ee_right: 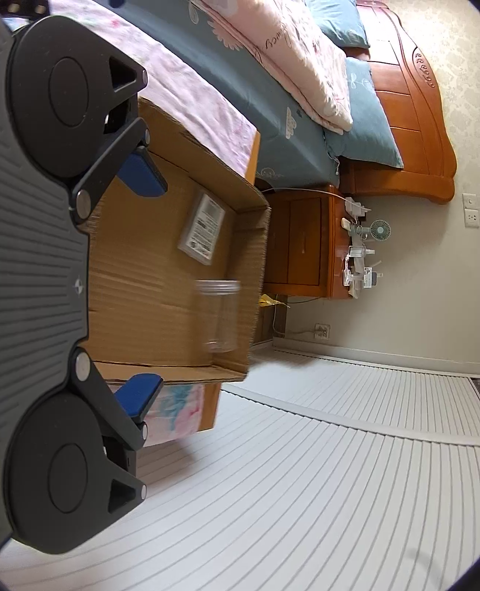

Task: Organize rigid objects
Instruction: 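Carry both items over the cardboard box and open both tools to drop them, then move left tool to the black fin-shaped stand while right tool approaches the red S.L train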

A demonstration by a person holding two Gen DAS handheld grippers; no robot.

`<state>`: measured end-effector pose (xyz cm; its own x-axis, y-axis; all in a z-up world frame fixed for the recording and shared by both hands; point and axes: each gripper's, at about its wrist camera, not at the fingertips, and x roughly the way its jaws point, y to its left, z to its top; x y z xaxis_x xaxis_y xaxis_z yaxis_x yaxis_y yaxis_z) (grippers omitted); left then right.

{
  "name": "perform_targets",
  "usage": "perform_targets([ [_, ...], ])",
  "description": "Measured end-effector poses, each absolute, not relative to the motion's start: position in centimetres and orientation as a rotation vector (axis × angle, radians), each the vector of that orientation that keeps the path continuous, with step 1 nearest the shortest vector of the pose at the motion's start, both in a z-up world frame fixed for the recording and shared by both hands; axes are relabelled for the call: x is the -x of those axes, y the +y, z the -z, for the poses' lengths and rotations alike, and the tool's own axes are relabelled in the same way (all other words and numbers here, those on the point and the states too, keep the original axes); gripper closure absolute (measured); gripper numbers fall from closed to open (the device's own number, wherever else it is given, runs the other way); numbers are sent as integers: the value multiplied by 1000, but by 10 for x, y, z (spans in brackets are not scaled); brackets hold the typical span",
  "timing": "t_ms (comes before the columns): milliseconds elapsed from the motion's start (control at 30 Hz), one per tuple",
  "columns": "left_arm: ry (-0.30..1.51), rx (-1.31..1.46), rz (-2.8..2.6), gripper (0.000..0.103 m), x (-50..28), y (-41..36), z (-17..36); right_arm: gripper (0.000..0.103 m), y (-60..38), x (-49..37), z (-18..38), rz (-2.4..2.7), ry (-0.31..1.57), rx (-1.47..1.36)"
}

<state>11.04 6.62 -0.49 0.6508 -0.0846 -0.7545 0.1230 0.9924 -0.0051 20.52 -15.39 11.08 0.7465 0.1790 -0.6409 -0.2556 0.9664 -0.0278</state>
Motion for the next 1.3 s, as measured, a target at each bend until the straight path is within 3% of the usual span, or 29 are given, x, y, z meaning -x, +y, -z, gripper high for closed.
perform_targets([
  [733,923,-60,149,2,-107,64,36,0,-160,-100,-6,-251,890,153],
  [1300,963,-42,121,1,-136,76,74,0,-153,-102,13,-298,895,176],
])
